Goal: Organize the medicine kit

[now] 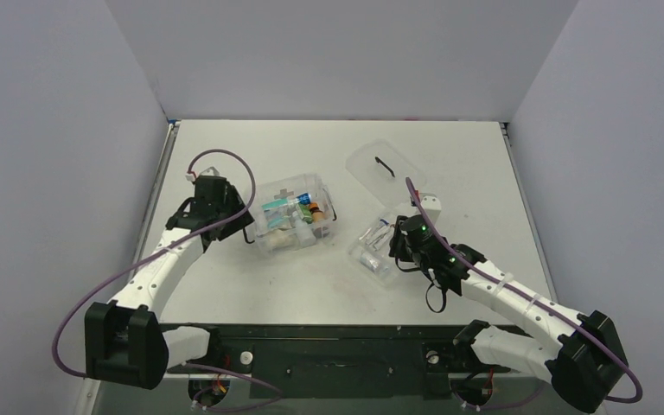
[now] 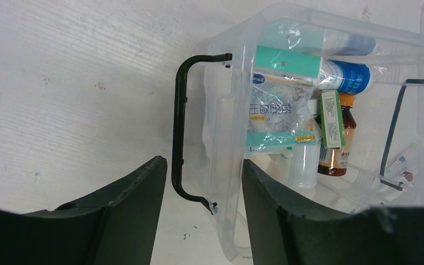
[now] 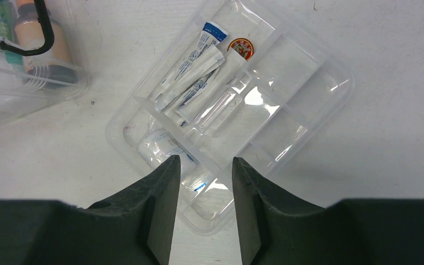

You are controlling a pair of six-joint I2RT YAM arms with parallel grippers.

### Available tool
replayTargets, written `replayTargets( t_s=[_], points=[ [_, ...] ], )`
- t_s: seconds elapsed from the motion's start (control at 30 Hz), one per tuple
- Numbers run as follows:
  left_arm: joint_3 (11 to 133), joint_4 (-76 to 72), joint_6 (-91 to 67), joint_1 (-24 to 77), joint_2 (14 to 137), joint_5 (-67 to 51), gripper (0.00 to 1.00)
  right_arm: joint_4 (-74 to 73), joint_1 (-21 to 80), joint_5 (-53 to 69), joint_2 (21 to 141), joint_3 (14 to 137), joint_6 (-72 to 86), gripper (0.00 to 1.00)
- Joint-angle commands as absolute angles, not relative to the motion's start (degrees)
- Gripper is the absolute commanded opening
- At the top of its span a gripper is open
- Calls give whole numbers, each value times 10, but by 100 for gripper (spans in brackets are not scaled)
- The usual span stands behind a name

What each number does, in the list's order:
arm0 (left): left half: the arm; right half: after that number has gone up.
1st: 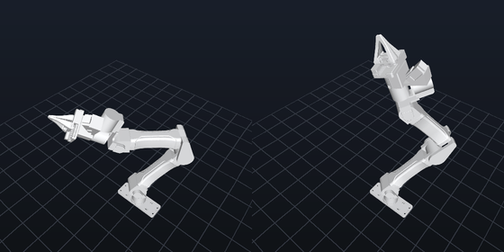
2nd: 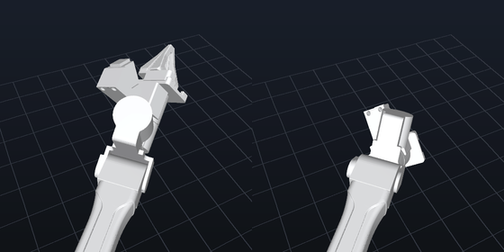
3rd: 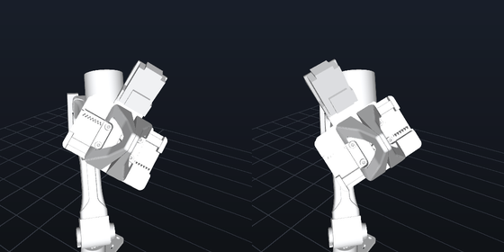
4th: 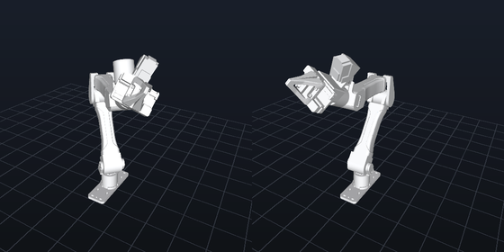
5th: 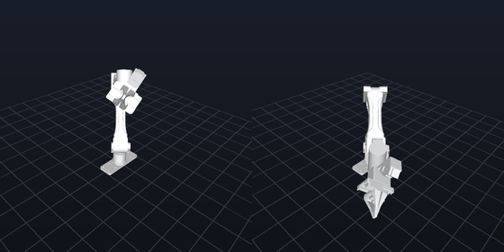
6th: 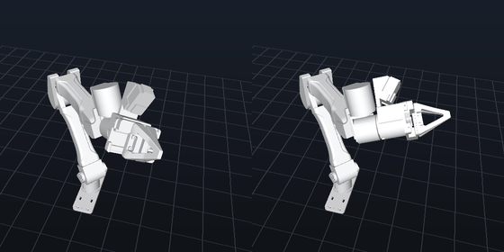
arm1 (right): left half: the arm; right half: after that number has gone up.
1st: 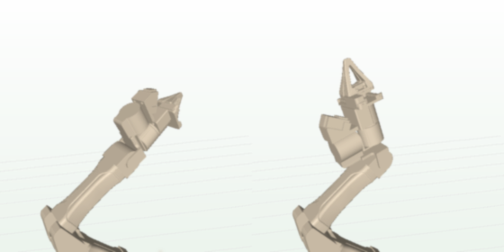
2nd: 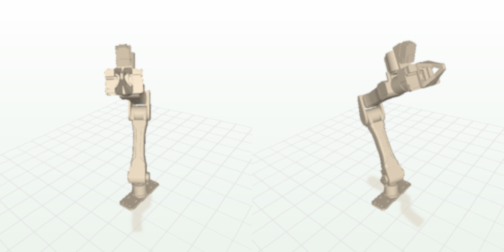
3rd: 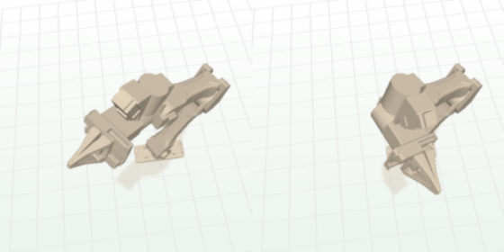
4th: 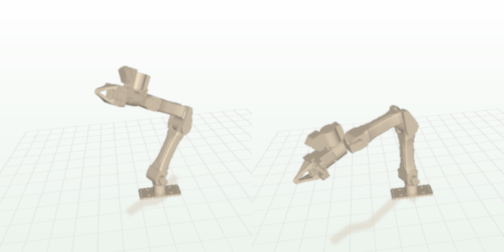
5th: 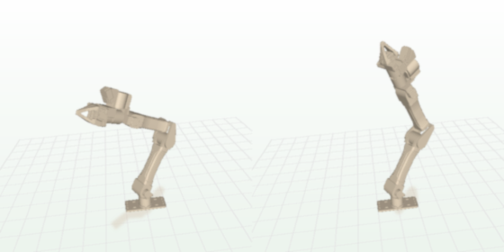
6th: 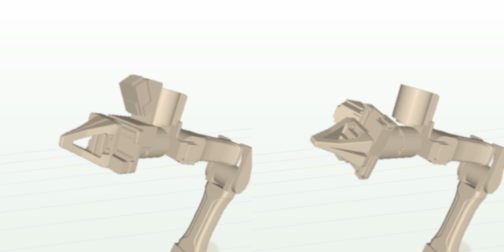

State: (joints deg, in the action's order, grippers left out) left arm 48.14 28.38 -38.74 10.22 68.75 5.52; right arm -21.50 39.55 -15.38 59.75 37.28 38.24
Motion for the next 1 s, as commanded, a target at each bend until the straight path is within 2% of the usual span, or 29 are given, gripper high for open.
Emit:
replayTargets(
  t_s=[0.0, 0.3, 0.43, 0.57, 0.73, 0.97],
  points=[
    [522, 259, -364, 100, 725, 43, 46, -197, 401, -157, 600, 377, 381, 35],
    [542, 263, -328, 105, 758, 37, 17, -215, 401, -161, 620, 392, 372, 31],
    [552, 263, -297, 116, 766, 38, 0, -232, 401, -175, 642, 405, 373, 31],
    [567, 268, -261, 138, 773, 33, 0, -245, 401, -195, 660, 415, 381, 31],
    [582, 279, -210, 163, 778, 29, 0, -249, 396, -209, 664, 420, 398, 36],
    [599, 307, -154, 182, 789, 20, 0, -241, 346, -153, 672, 416, 413, 35]
  ],
)
